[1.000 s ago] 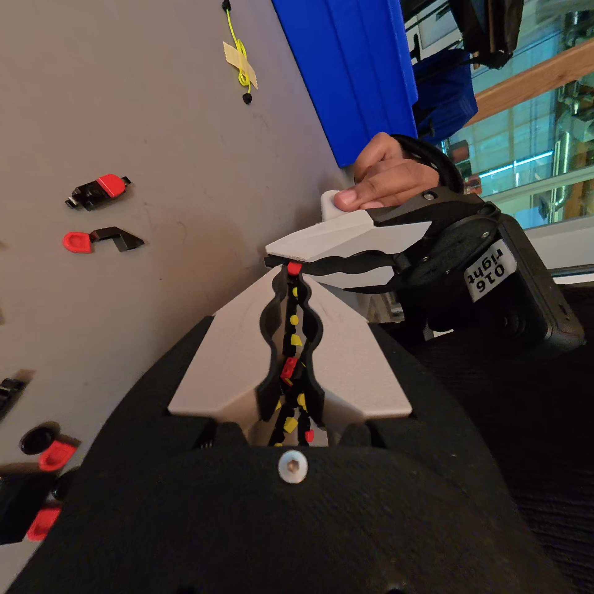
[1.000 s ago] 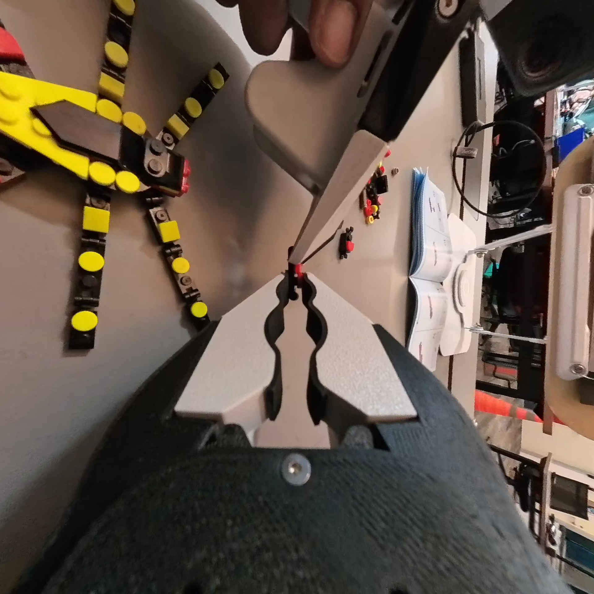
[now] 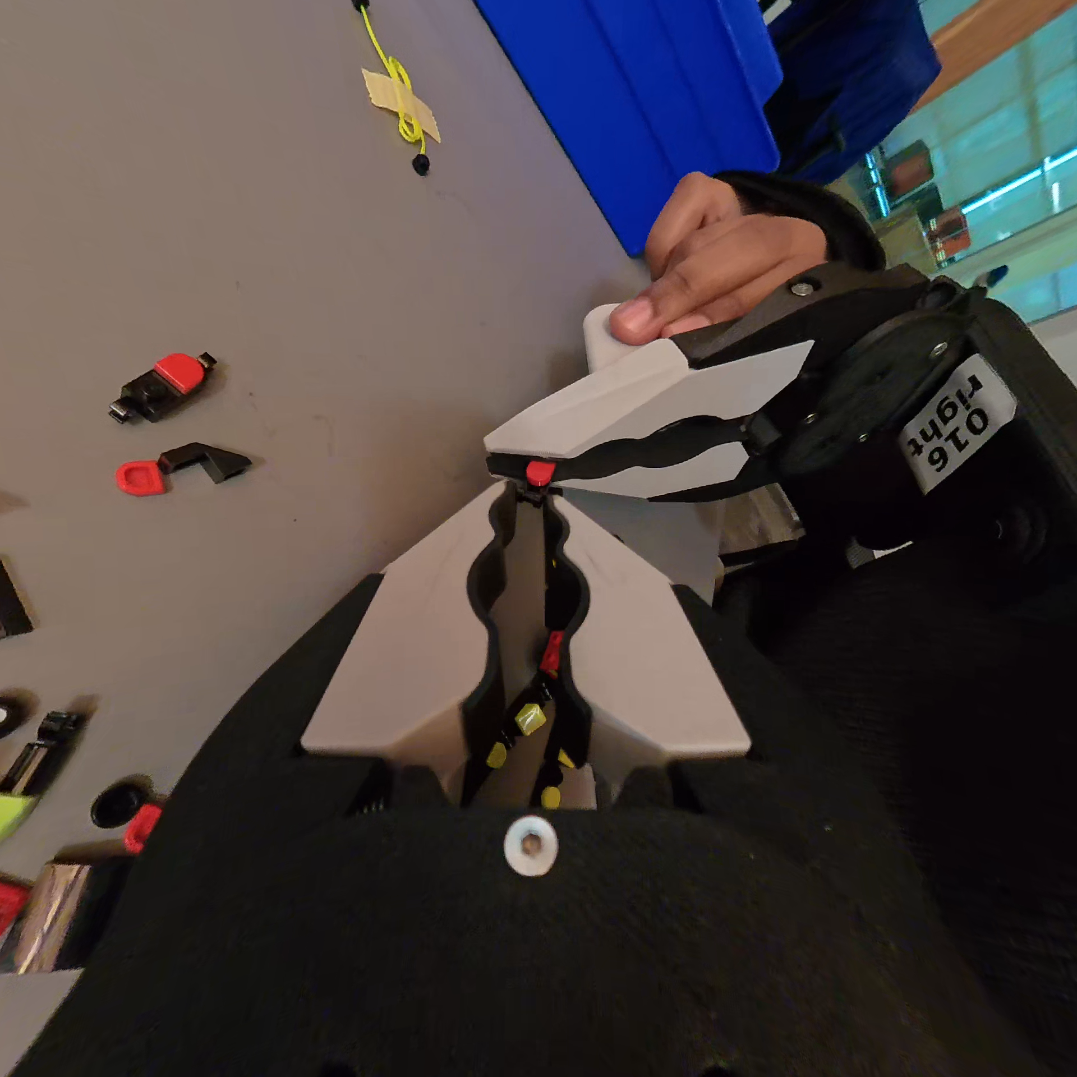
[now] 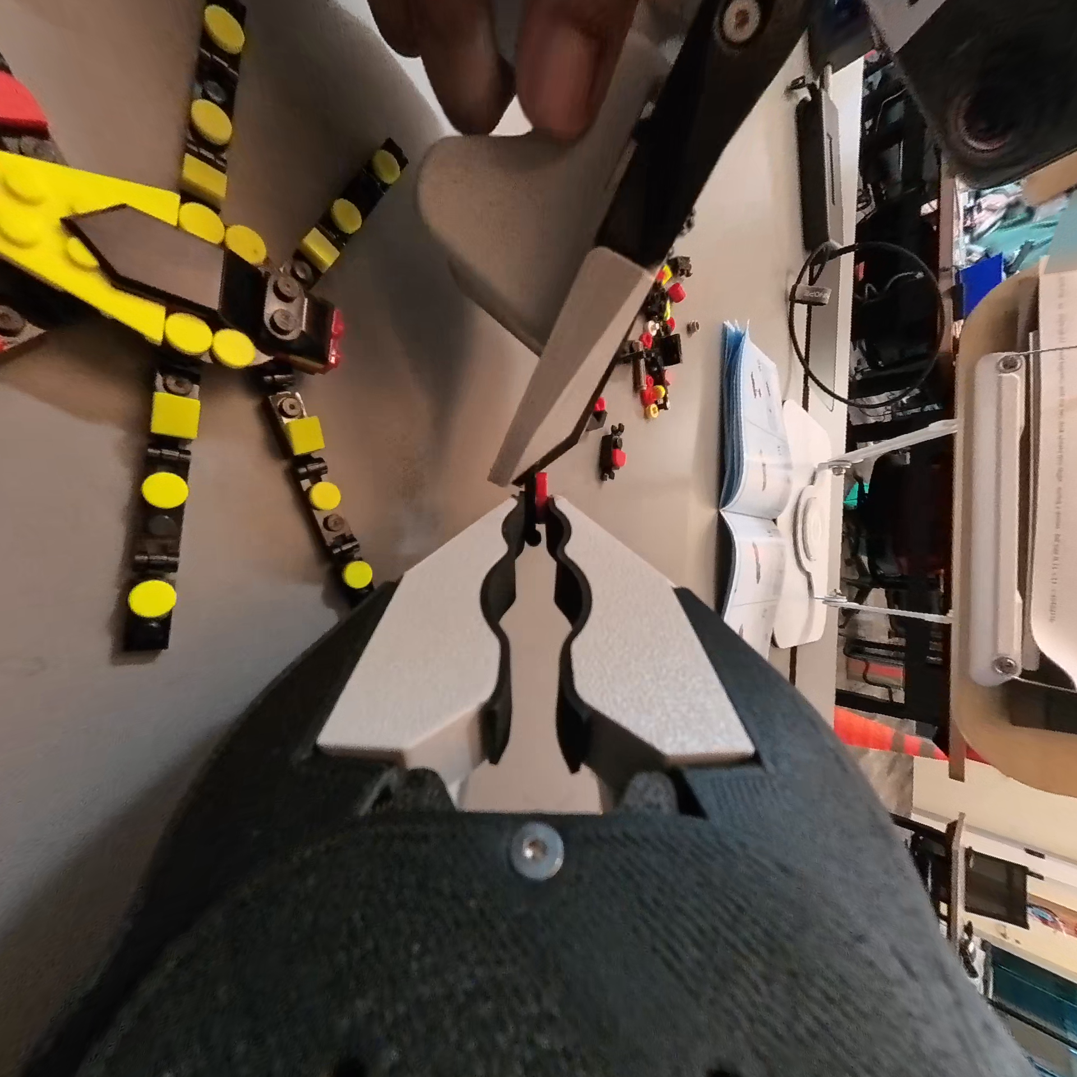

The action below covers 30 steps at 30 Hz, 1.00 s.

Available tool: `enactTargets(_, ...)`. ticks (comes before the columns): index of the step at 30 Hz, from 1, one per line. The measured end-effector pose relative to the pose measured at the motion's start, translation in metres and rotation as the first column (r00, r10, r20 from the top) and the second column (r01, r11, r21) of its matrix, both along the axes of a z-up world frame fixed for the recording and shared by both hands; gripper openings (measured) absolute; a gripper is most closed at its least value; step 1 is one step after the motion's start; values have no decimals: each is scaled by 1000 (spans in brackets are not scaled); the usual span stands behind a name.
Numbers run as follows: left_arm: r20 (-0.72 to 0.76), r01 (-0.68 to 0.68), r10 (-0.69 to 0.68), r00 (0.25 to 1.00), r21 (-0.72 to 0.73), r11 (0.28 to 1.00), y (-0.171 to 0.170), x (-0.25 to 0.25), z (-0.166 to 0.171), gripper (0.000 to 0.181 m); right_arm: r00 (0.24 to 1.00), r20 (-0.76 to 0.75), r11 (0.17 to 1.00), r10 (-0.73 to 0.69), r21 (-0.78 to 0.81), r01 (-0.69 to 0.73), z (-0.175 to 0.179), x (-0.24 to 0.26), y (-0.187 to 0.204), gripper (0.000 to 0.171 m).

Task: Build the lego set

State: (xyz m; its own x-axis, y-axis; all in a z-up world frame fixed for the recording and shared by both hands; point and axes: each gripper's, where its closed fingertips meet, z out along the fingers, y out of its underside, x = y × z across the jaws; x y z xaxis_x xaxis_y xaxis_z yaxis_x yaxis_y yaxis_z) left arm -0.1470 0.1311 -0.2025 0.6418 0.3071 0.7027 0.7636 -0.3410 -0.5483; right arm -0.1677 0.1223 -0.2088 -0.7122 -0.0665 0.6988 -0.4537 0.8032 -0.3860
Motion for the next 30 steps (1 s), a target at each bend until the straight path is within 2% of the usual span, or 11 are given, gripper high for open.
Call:
enactTargets(5,-14,9,-9,1000,12,1000,-1,-1,1,6,999,-33,1000,-2,-28,1,6,-4,0,19)
enactTargets(9,-85,7,-5,996,24,1000,-3,-7,6,6,999,11,995,-32,-96,33,12,-10,4,34)
enactTargets(12,-265,1,7,964,31,1000,-6,-15,16,7,989,136,972,-53,-220,82,24,-13,9,40)
enactTargets(14,-425,6,5,905,25,1000,-8,-20,24,6,965,261,937,-33,-328,121,36,-12,12,42)
enactTargets(17,-612,44,-7,791,45,998,-9,-18,39,6,903,423,872,74,-468,148,56,-1,11,40)
enactTargets(21,-758,89,-7,652,67,994,-6,-7,58,6,839,509,829,194,-542,138,69,14,5,36)
enactTargets(26,-806,97,-30,592,34,995,-4,-3,60,6,850,487,831,198,-544,119,73,16,3,19)
enactTargets(30,-807,99,-57,588,2,995,-4,-4,51,6,856,479,839,196,-534,107,71,17,2,16)
